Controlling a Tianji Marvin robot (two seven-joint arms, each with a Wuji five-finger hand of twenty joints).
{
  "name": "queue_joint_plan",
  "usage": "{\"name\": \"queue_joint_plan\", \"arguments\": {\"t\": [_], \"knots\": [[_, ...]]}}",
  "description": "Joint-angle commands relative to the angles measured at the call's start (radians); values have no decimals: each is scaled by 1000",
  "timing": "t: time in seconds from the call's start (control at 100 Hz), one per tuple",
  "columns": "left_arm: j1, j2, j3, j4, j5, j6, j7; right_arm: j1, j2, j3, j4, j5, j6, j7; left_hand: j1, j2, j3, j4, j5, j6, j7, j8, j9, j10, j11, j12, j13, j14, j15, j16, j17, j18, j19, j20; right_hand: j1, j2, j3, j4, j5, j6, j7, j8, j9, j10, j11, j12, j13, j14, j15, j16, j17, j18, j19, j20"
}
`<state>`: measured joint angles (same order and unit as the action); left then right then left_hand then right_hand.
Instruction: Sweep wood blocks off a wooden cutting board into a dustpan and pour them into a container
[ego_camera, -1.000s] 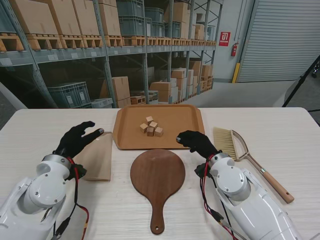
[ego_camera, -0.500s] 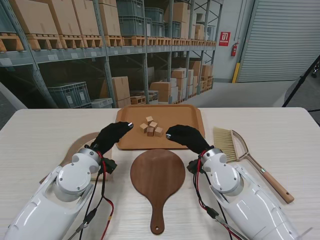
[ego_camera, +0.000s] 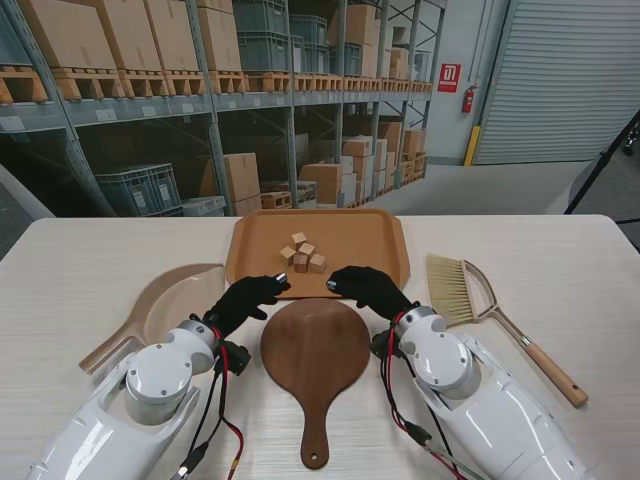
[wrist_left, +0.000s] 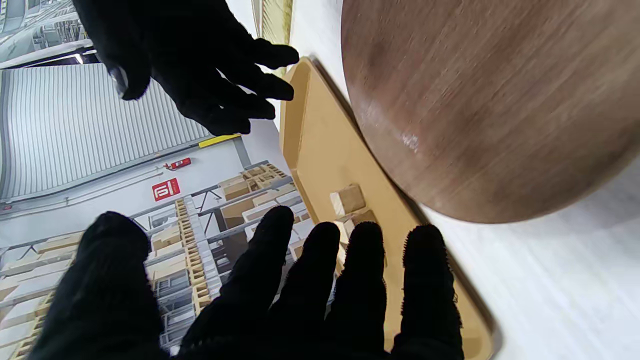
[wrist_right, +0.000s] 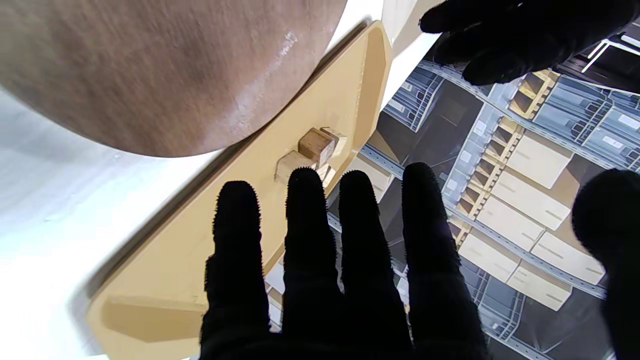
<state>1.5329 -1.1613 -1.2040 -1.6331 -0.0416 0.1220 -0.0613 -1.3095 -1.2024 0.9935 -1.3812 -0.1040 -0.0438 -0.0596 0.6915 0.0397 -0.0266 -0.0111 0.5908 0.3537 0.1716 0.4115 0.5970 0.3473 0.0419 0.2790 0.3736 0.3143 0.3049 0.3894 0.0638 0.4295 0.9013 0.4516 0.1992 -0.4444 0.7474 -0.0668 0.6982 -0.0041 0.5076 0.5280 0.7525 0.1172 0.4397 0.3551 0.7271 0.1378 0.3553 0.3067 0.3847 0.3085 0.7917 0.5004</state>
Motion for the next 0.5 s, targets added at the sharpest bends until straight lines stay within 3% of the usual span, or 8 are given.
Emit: {"name": "queue_joint_plan", "arguments": {"t": [0.0,0.49], "knots": [[22,-1,3,-11,10,9,-22,-7,-4,-1,7,0,9,14,-10,34,-9,-13,28,3,-8,-10,32,8,269,13,62,75,14,2,4,4,33,27,-23,21,-45,18,5,-24,-4,9,-6,8,5,5,-8,-6,-5,17,-8,31,-20,28],[45,-1,-13,-33,20,17,-9,5,-6,5,-13,14,12,13,-9,53,-11,-14,42,11,-18,-10,57,16,277,21,76,82,31,5,8,0,53,41,-23,36,-56,20,8,-24,-5,11,1,6,9,8,-7,-8,-3,18,-6,30,-20,34]]}}
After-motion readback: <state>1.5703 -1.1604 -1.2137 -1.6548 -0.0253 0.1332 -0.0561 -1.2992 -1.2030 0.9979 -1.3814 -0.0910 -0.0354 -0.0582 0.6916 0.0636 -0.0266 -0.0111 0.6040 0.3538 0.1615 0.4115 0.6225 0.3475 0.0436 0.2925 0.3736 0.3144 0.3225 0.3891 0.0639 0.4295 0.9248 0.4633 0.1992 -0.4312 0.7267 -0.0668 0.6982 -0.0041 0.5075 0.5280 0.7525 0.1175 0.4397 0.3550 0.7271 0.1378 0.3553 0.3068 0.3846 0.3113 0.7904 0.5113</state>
